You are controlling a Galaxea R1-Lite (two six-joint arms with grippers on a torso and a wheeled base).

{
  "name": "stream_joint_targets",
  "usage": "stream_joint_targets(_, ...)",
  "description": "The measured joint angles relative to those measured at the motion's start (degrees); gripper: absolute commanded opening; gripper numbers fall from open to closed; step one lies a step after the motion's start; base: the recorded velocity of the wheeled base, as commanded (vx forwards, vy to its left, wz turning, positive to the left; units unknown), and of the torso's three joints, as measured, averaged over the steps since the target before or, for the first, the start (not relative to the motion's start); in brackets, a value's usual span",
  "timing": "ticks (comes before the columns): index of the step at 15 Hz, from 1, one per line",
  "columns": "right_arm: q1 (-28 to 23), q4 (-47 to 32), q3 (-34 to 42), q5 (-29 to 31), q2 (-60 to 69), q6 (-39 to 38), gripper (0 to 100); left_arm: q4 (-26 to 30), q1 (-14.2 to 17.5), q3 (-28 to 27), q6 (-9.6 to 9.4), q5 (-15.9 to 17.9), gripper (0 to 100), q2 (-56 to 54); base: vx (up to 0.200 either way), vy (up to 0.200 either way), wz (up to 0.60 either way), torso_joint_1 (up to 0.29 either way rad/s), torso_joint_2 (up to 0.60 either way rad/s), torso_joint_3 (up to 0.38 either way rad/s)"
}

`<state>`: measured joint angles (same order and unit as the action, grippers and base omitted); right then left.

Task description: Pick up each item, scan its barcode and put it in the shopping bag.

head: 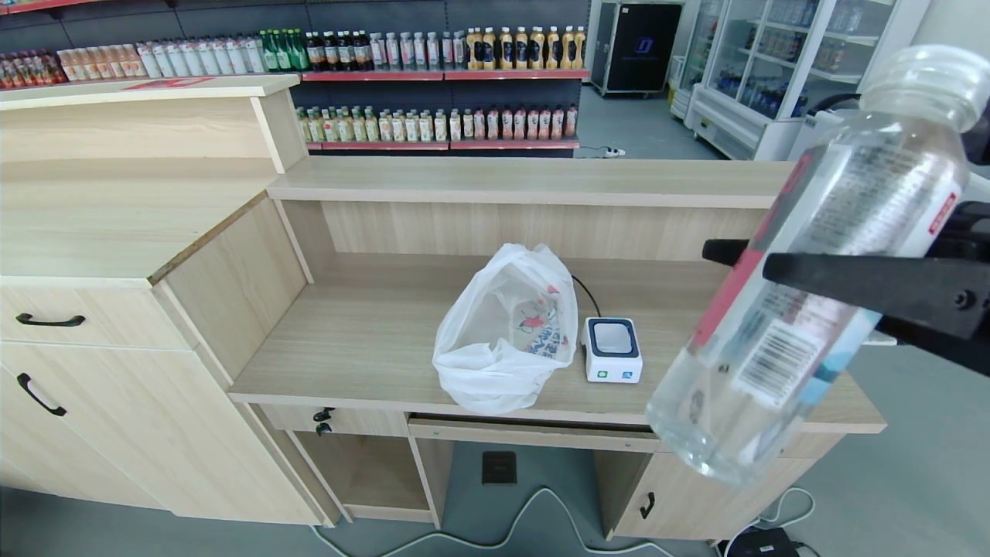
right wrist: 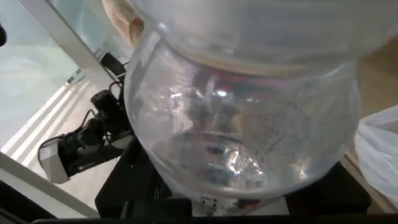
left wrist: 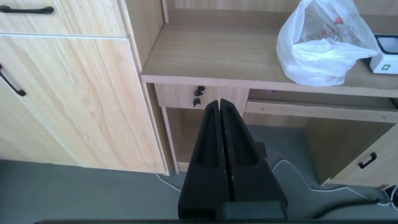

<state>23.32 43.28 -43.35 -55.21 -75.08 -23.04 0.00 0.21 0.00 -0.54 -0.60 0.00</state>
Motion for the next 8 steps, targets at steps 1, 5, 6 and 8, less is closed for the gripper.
stream_joint_targets(1, -4.4, -0.2, -0.1, 0.0, -0.5, 1.9, 0, 0.0, 0.0, 0.0, 0.0, 0.0, 0, 0.0, 0.0, 0.0, 0.0, 0.0, 0.0, 0.0)
stream_joint_targets(5, -25.4, -6.9, -0.8, 7.9, -2.9, 13.4, 0, 0.0, 0.1, 0.0, 0.0, 0.0, 0, 0.0, 0.0, 0.0, 0.0, 0.0, 0.0, 0.0)
stream_joint_targets(6, -29.4, -11.4, -1.5, 17.8, -3.6, 16.8, 0, 0.0, 0.1, 0.0, 0.0, 0.0, 0, 0.0, 0.0, 0.0, 0.0, 0.0, 0.0, 0.0)
stream_joint_targets(8, -32.2, -16.4, -2.8, 30.5, -4.7, 21.2, 0, 0.0, 0.1, 0.0, 0.0, 0.0, 0, 0.0, 0.0, 0.0, 0.0, 0.0, 0.0, 0.0)
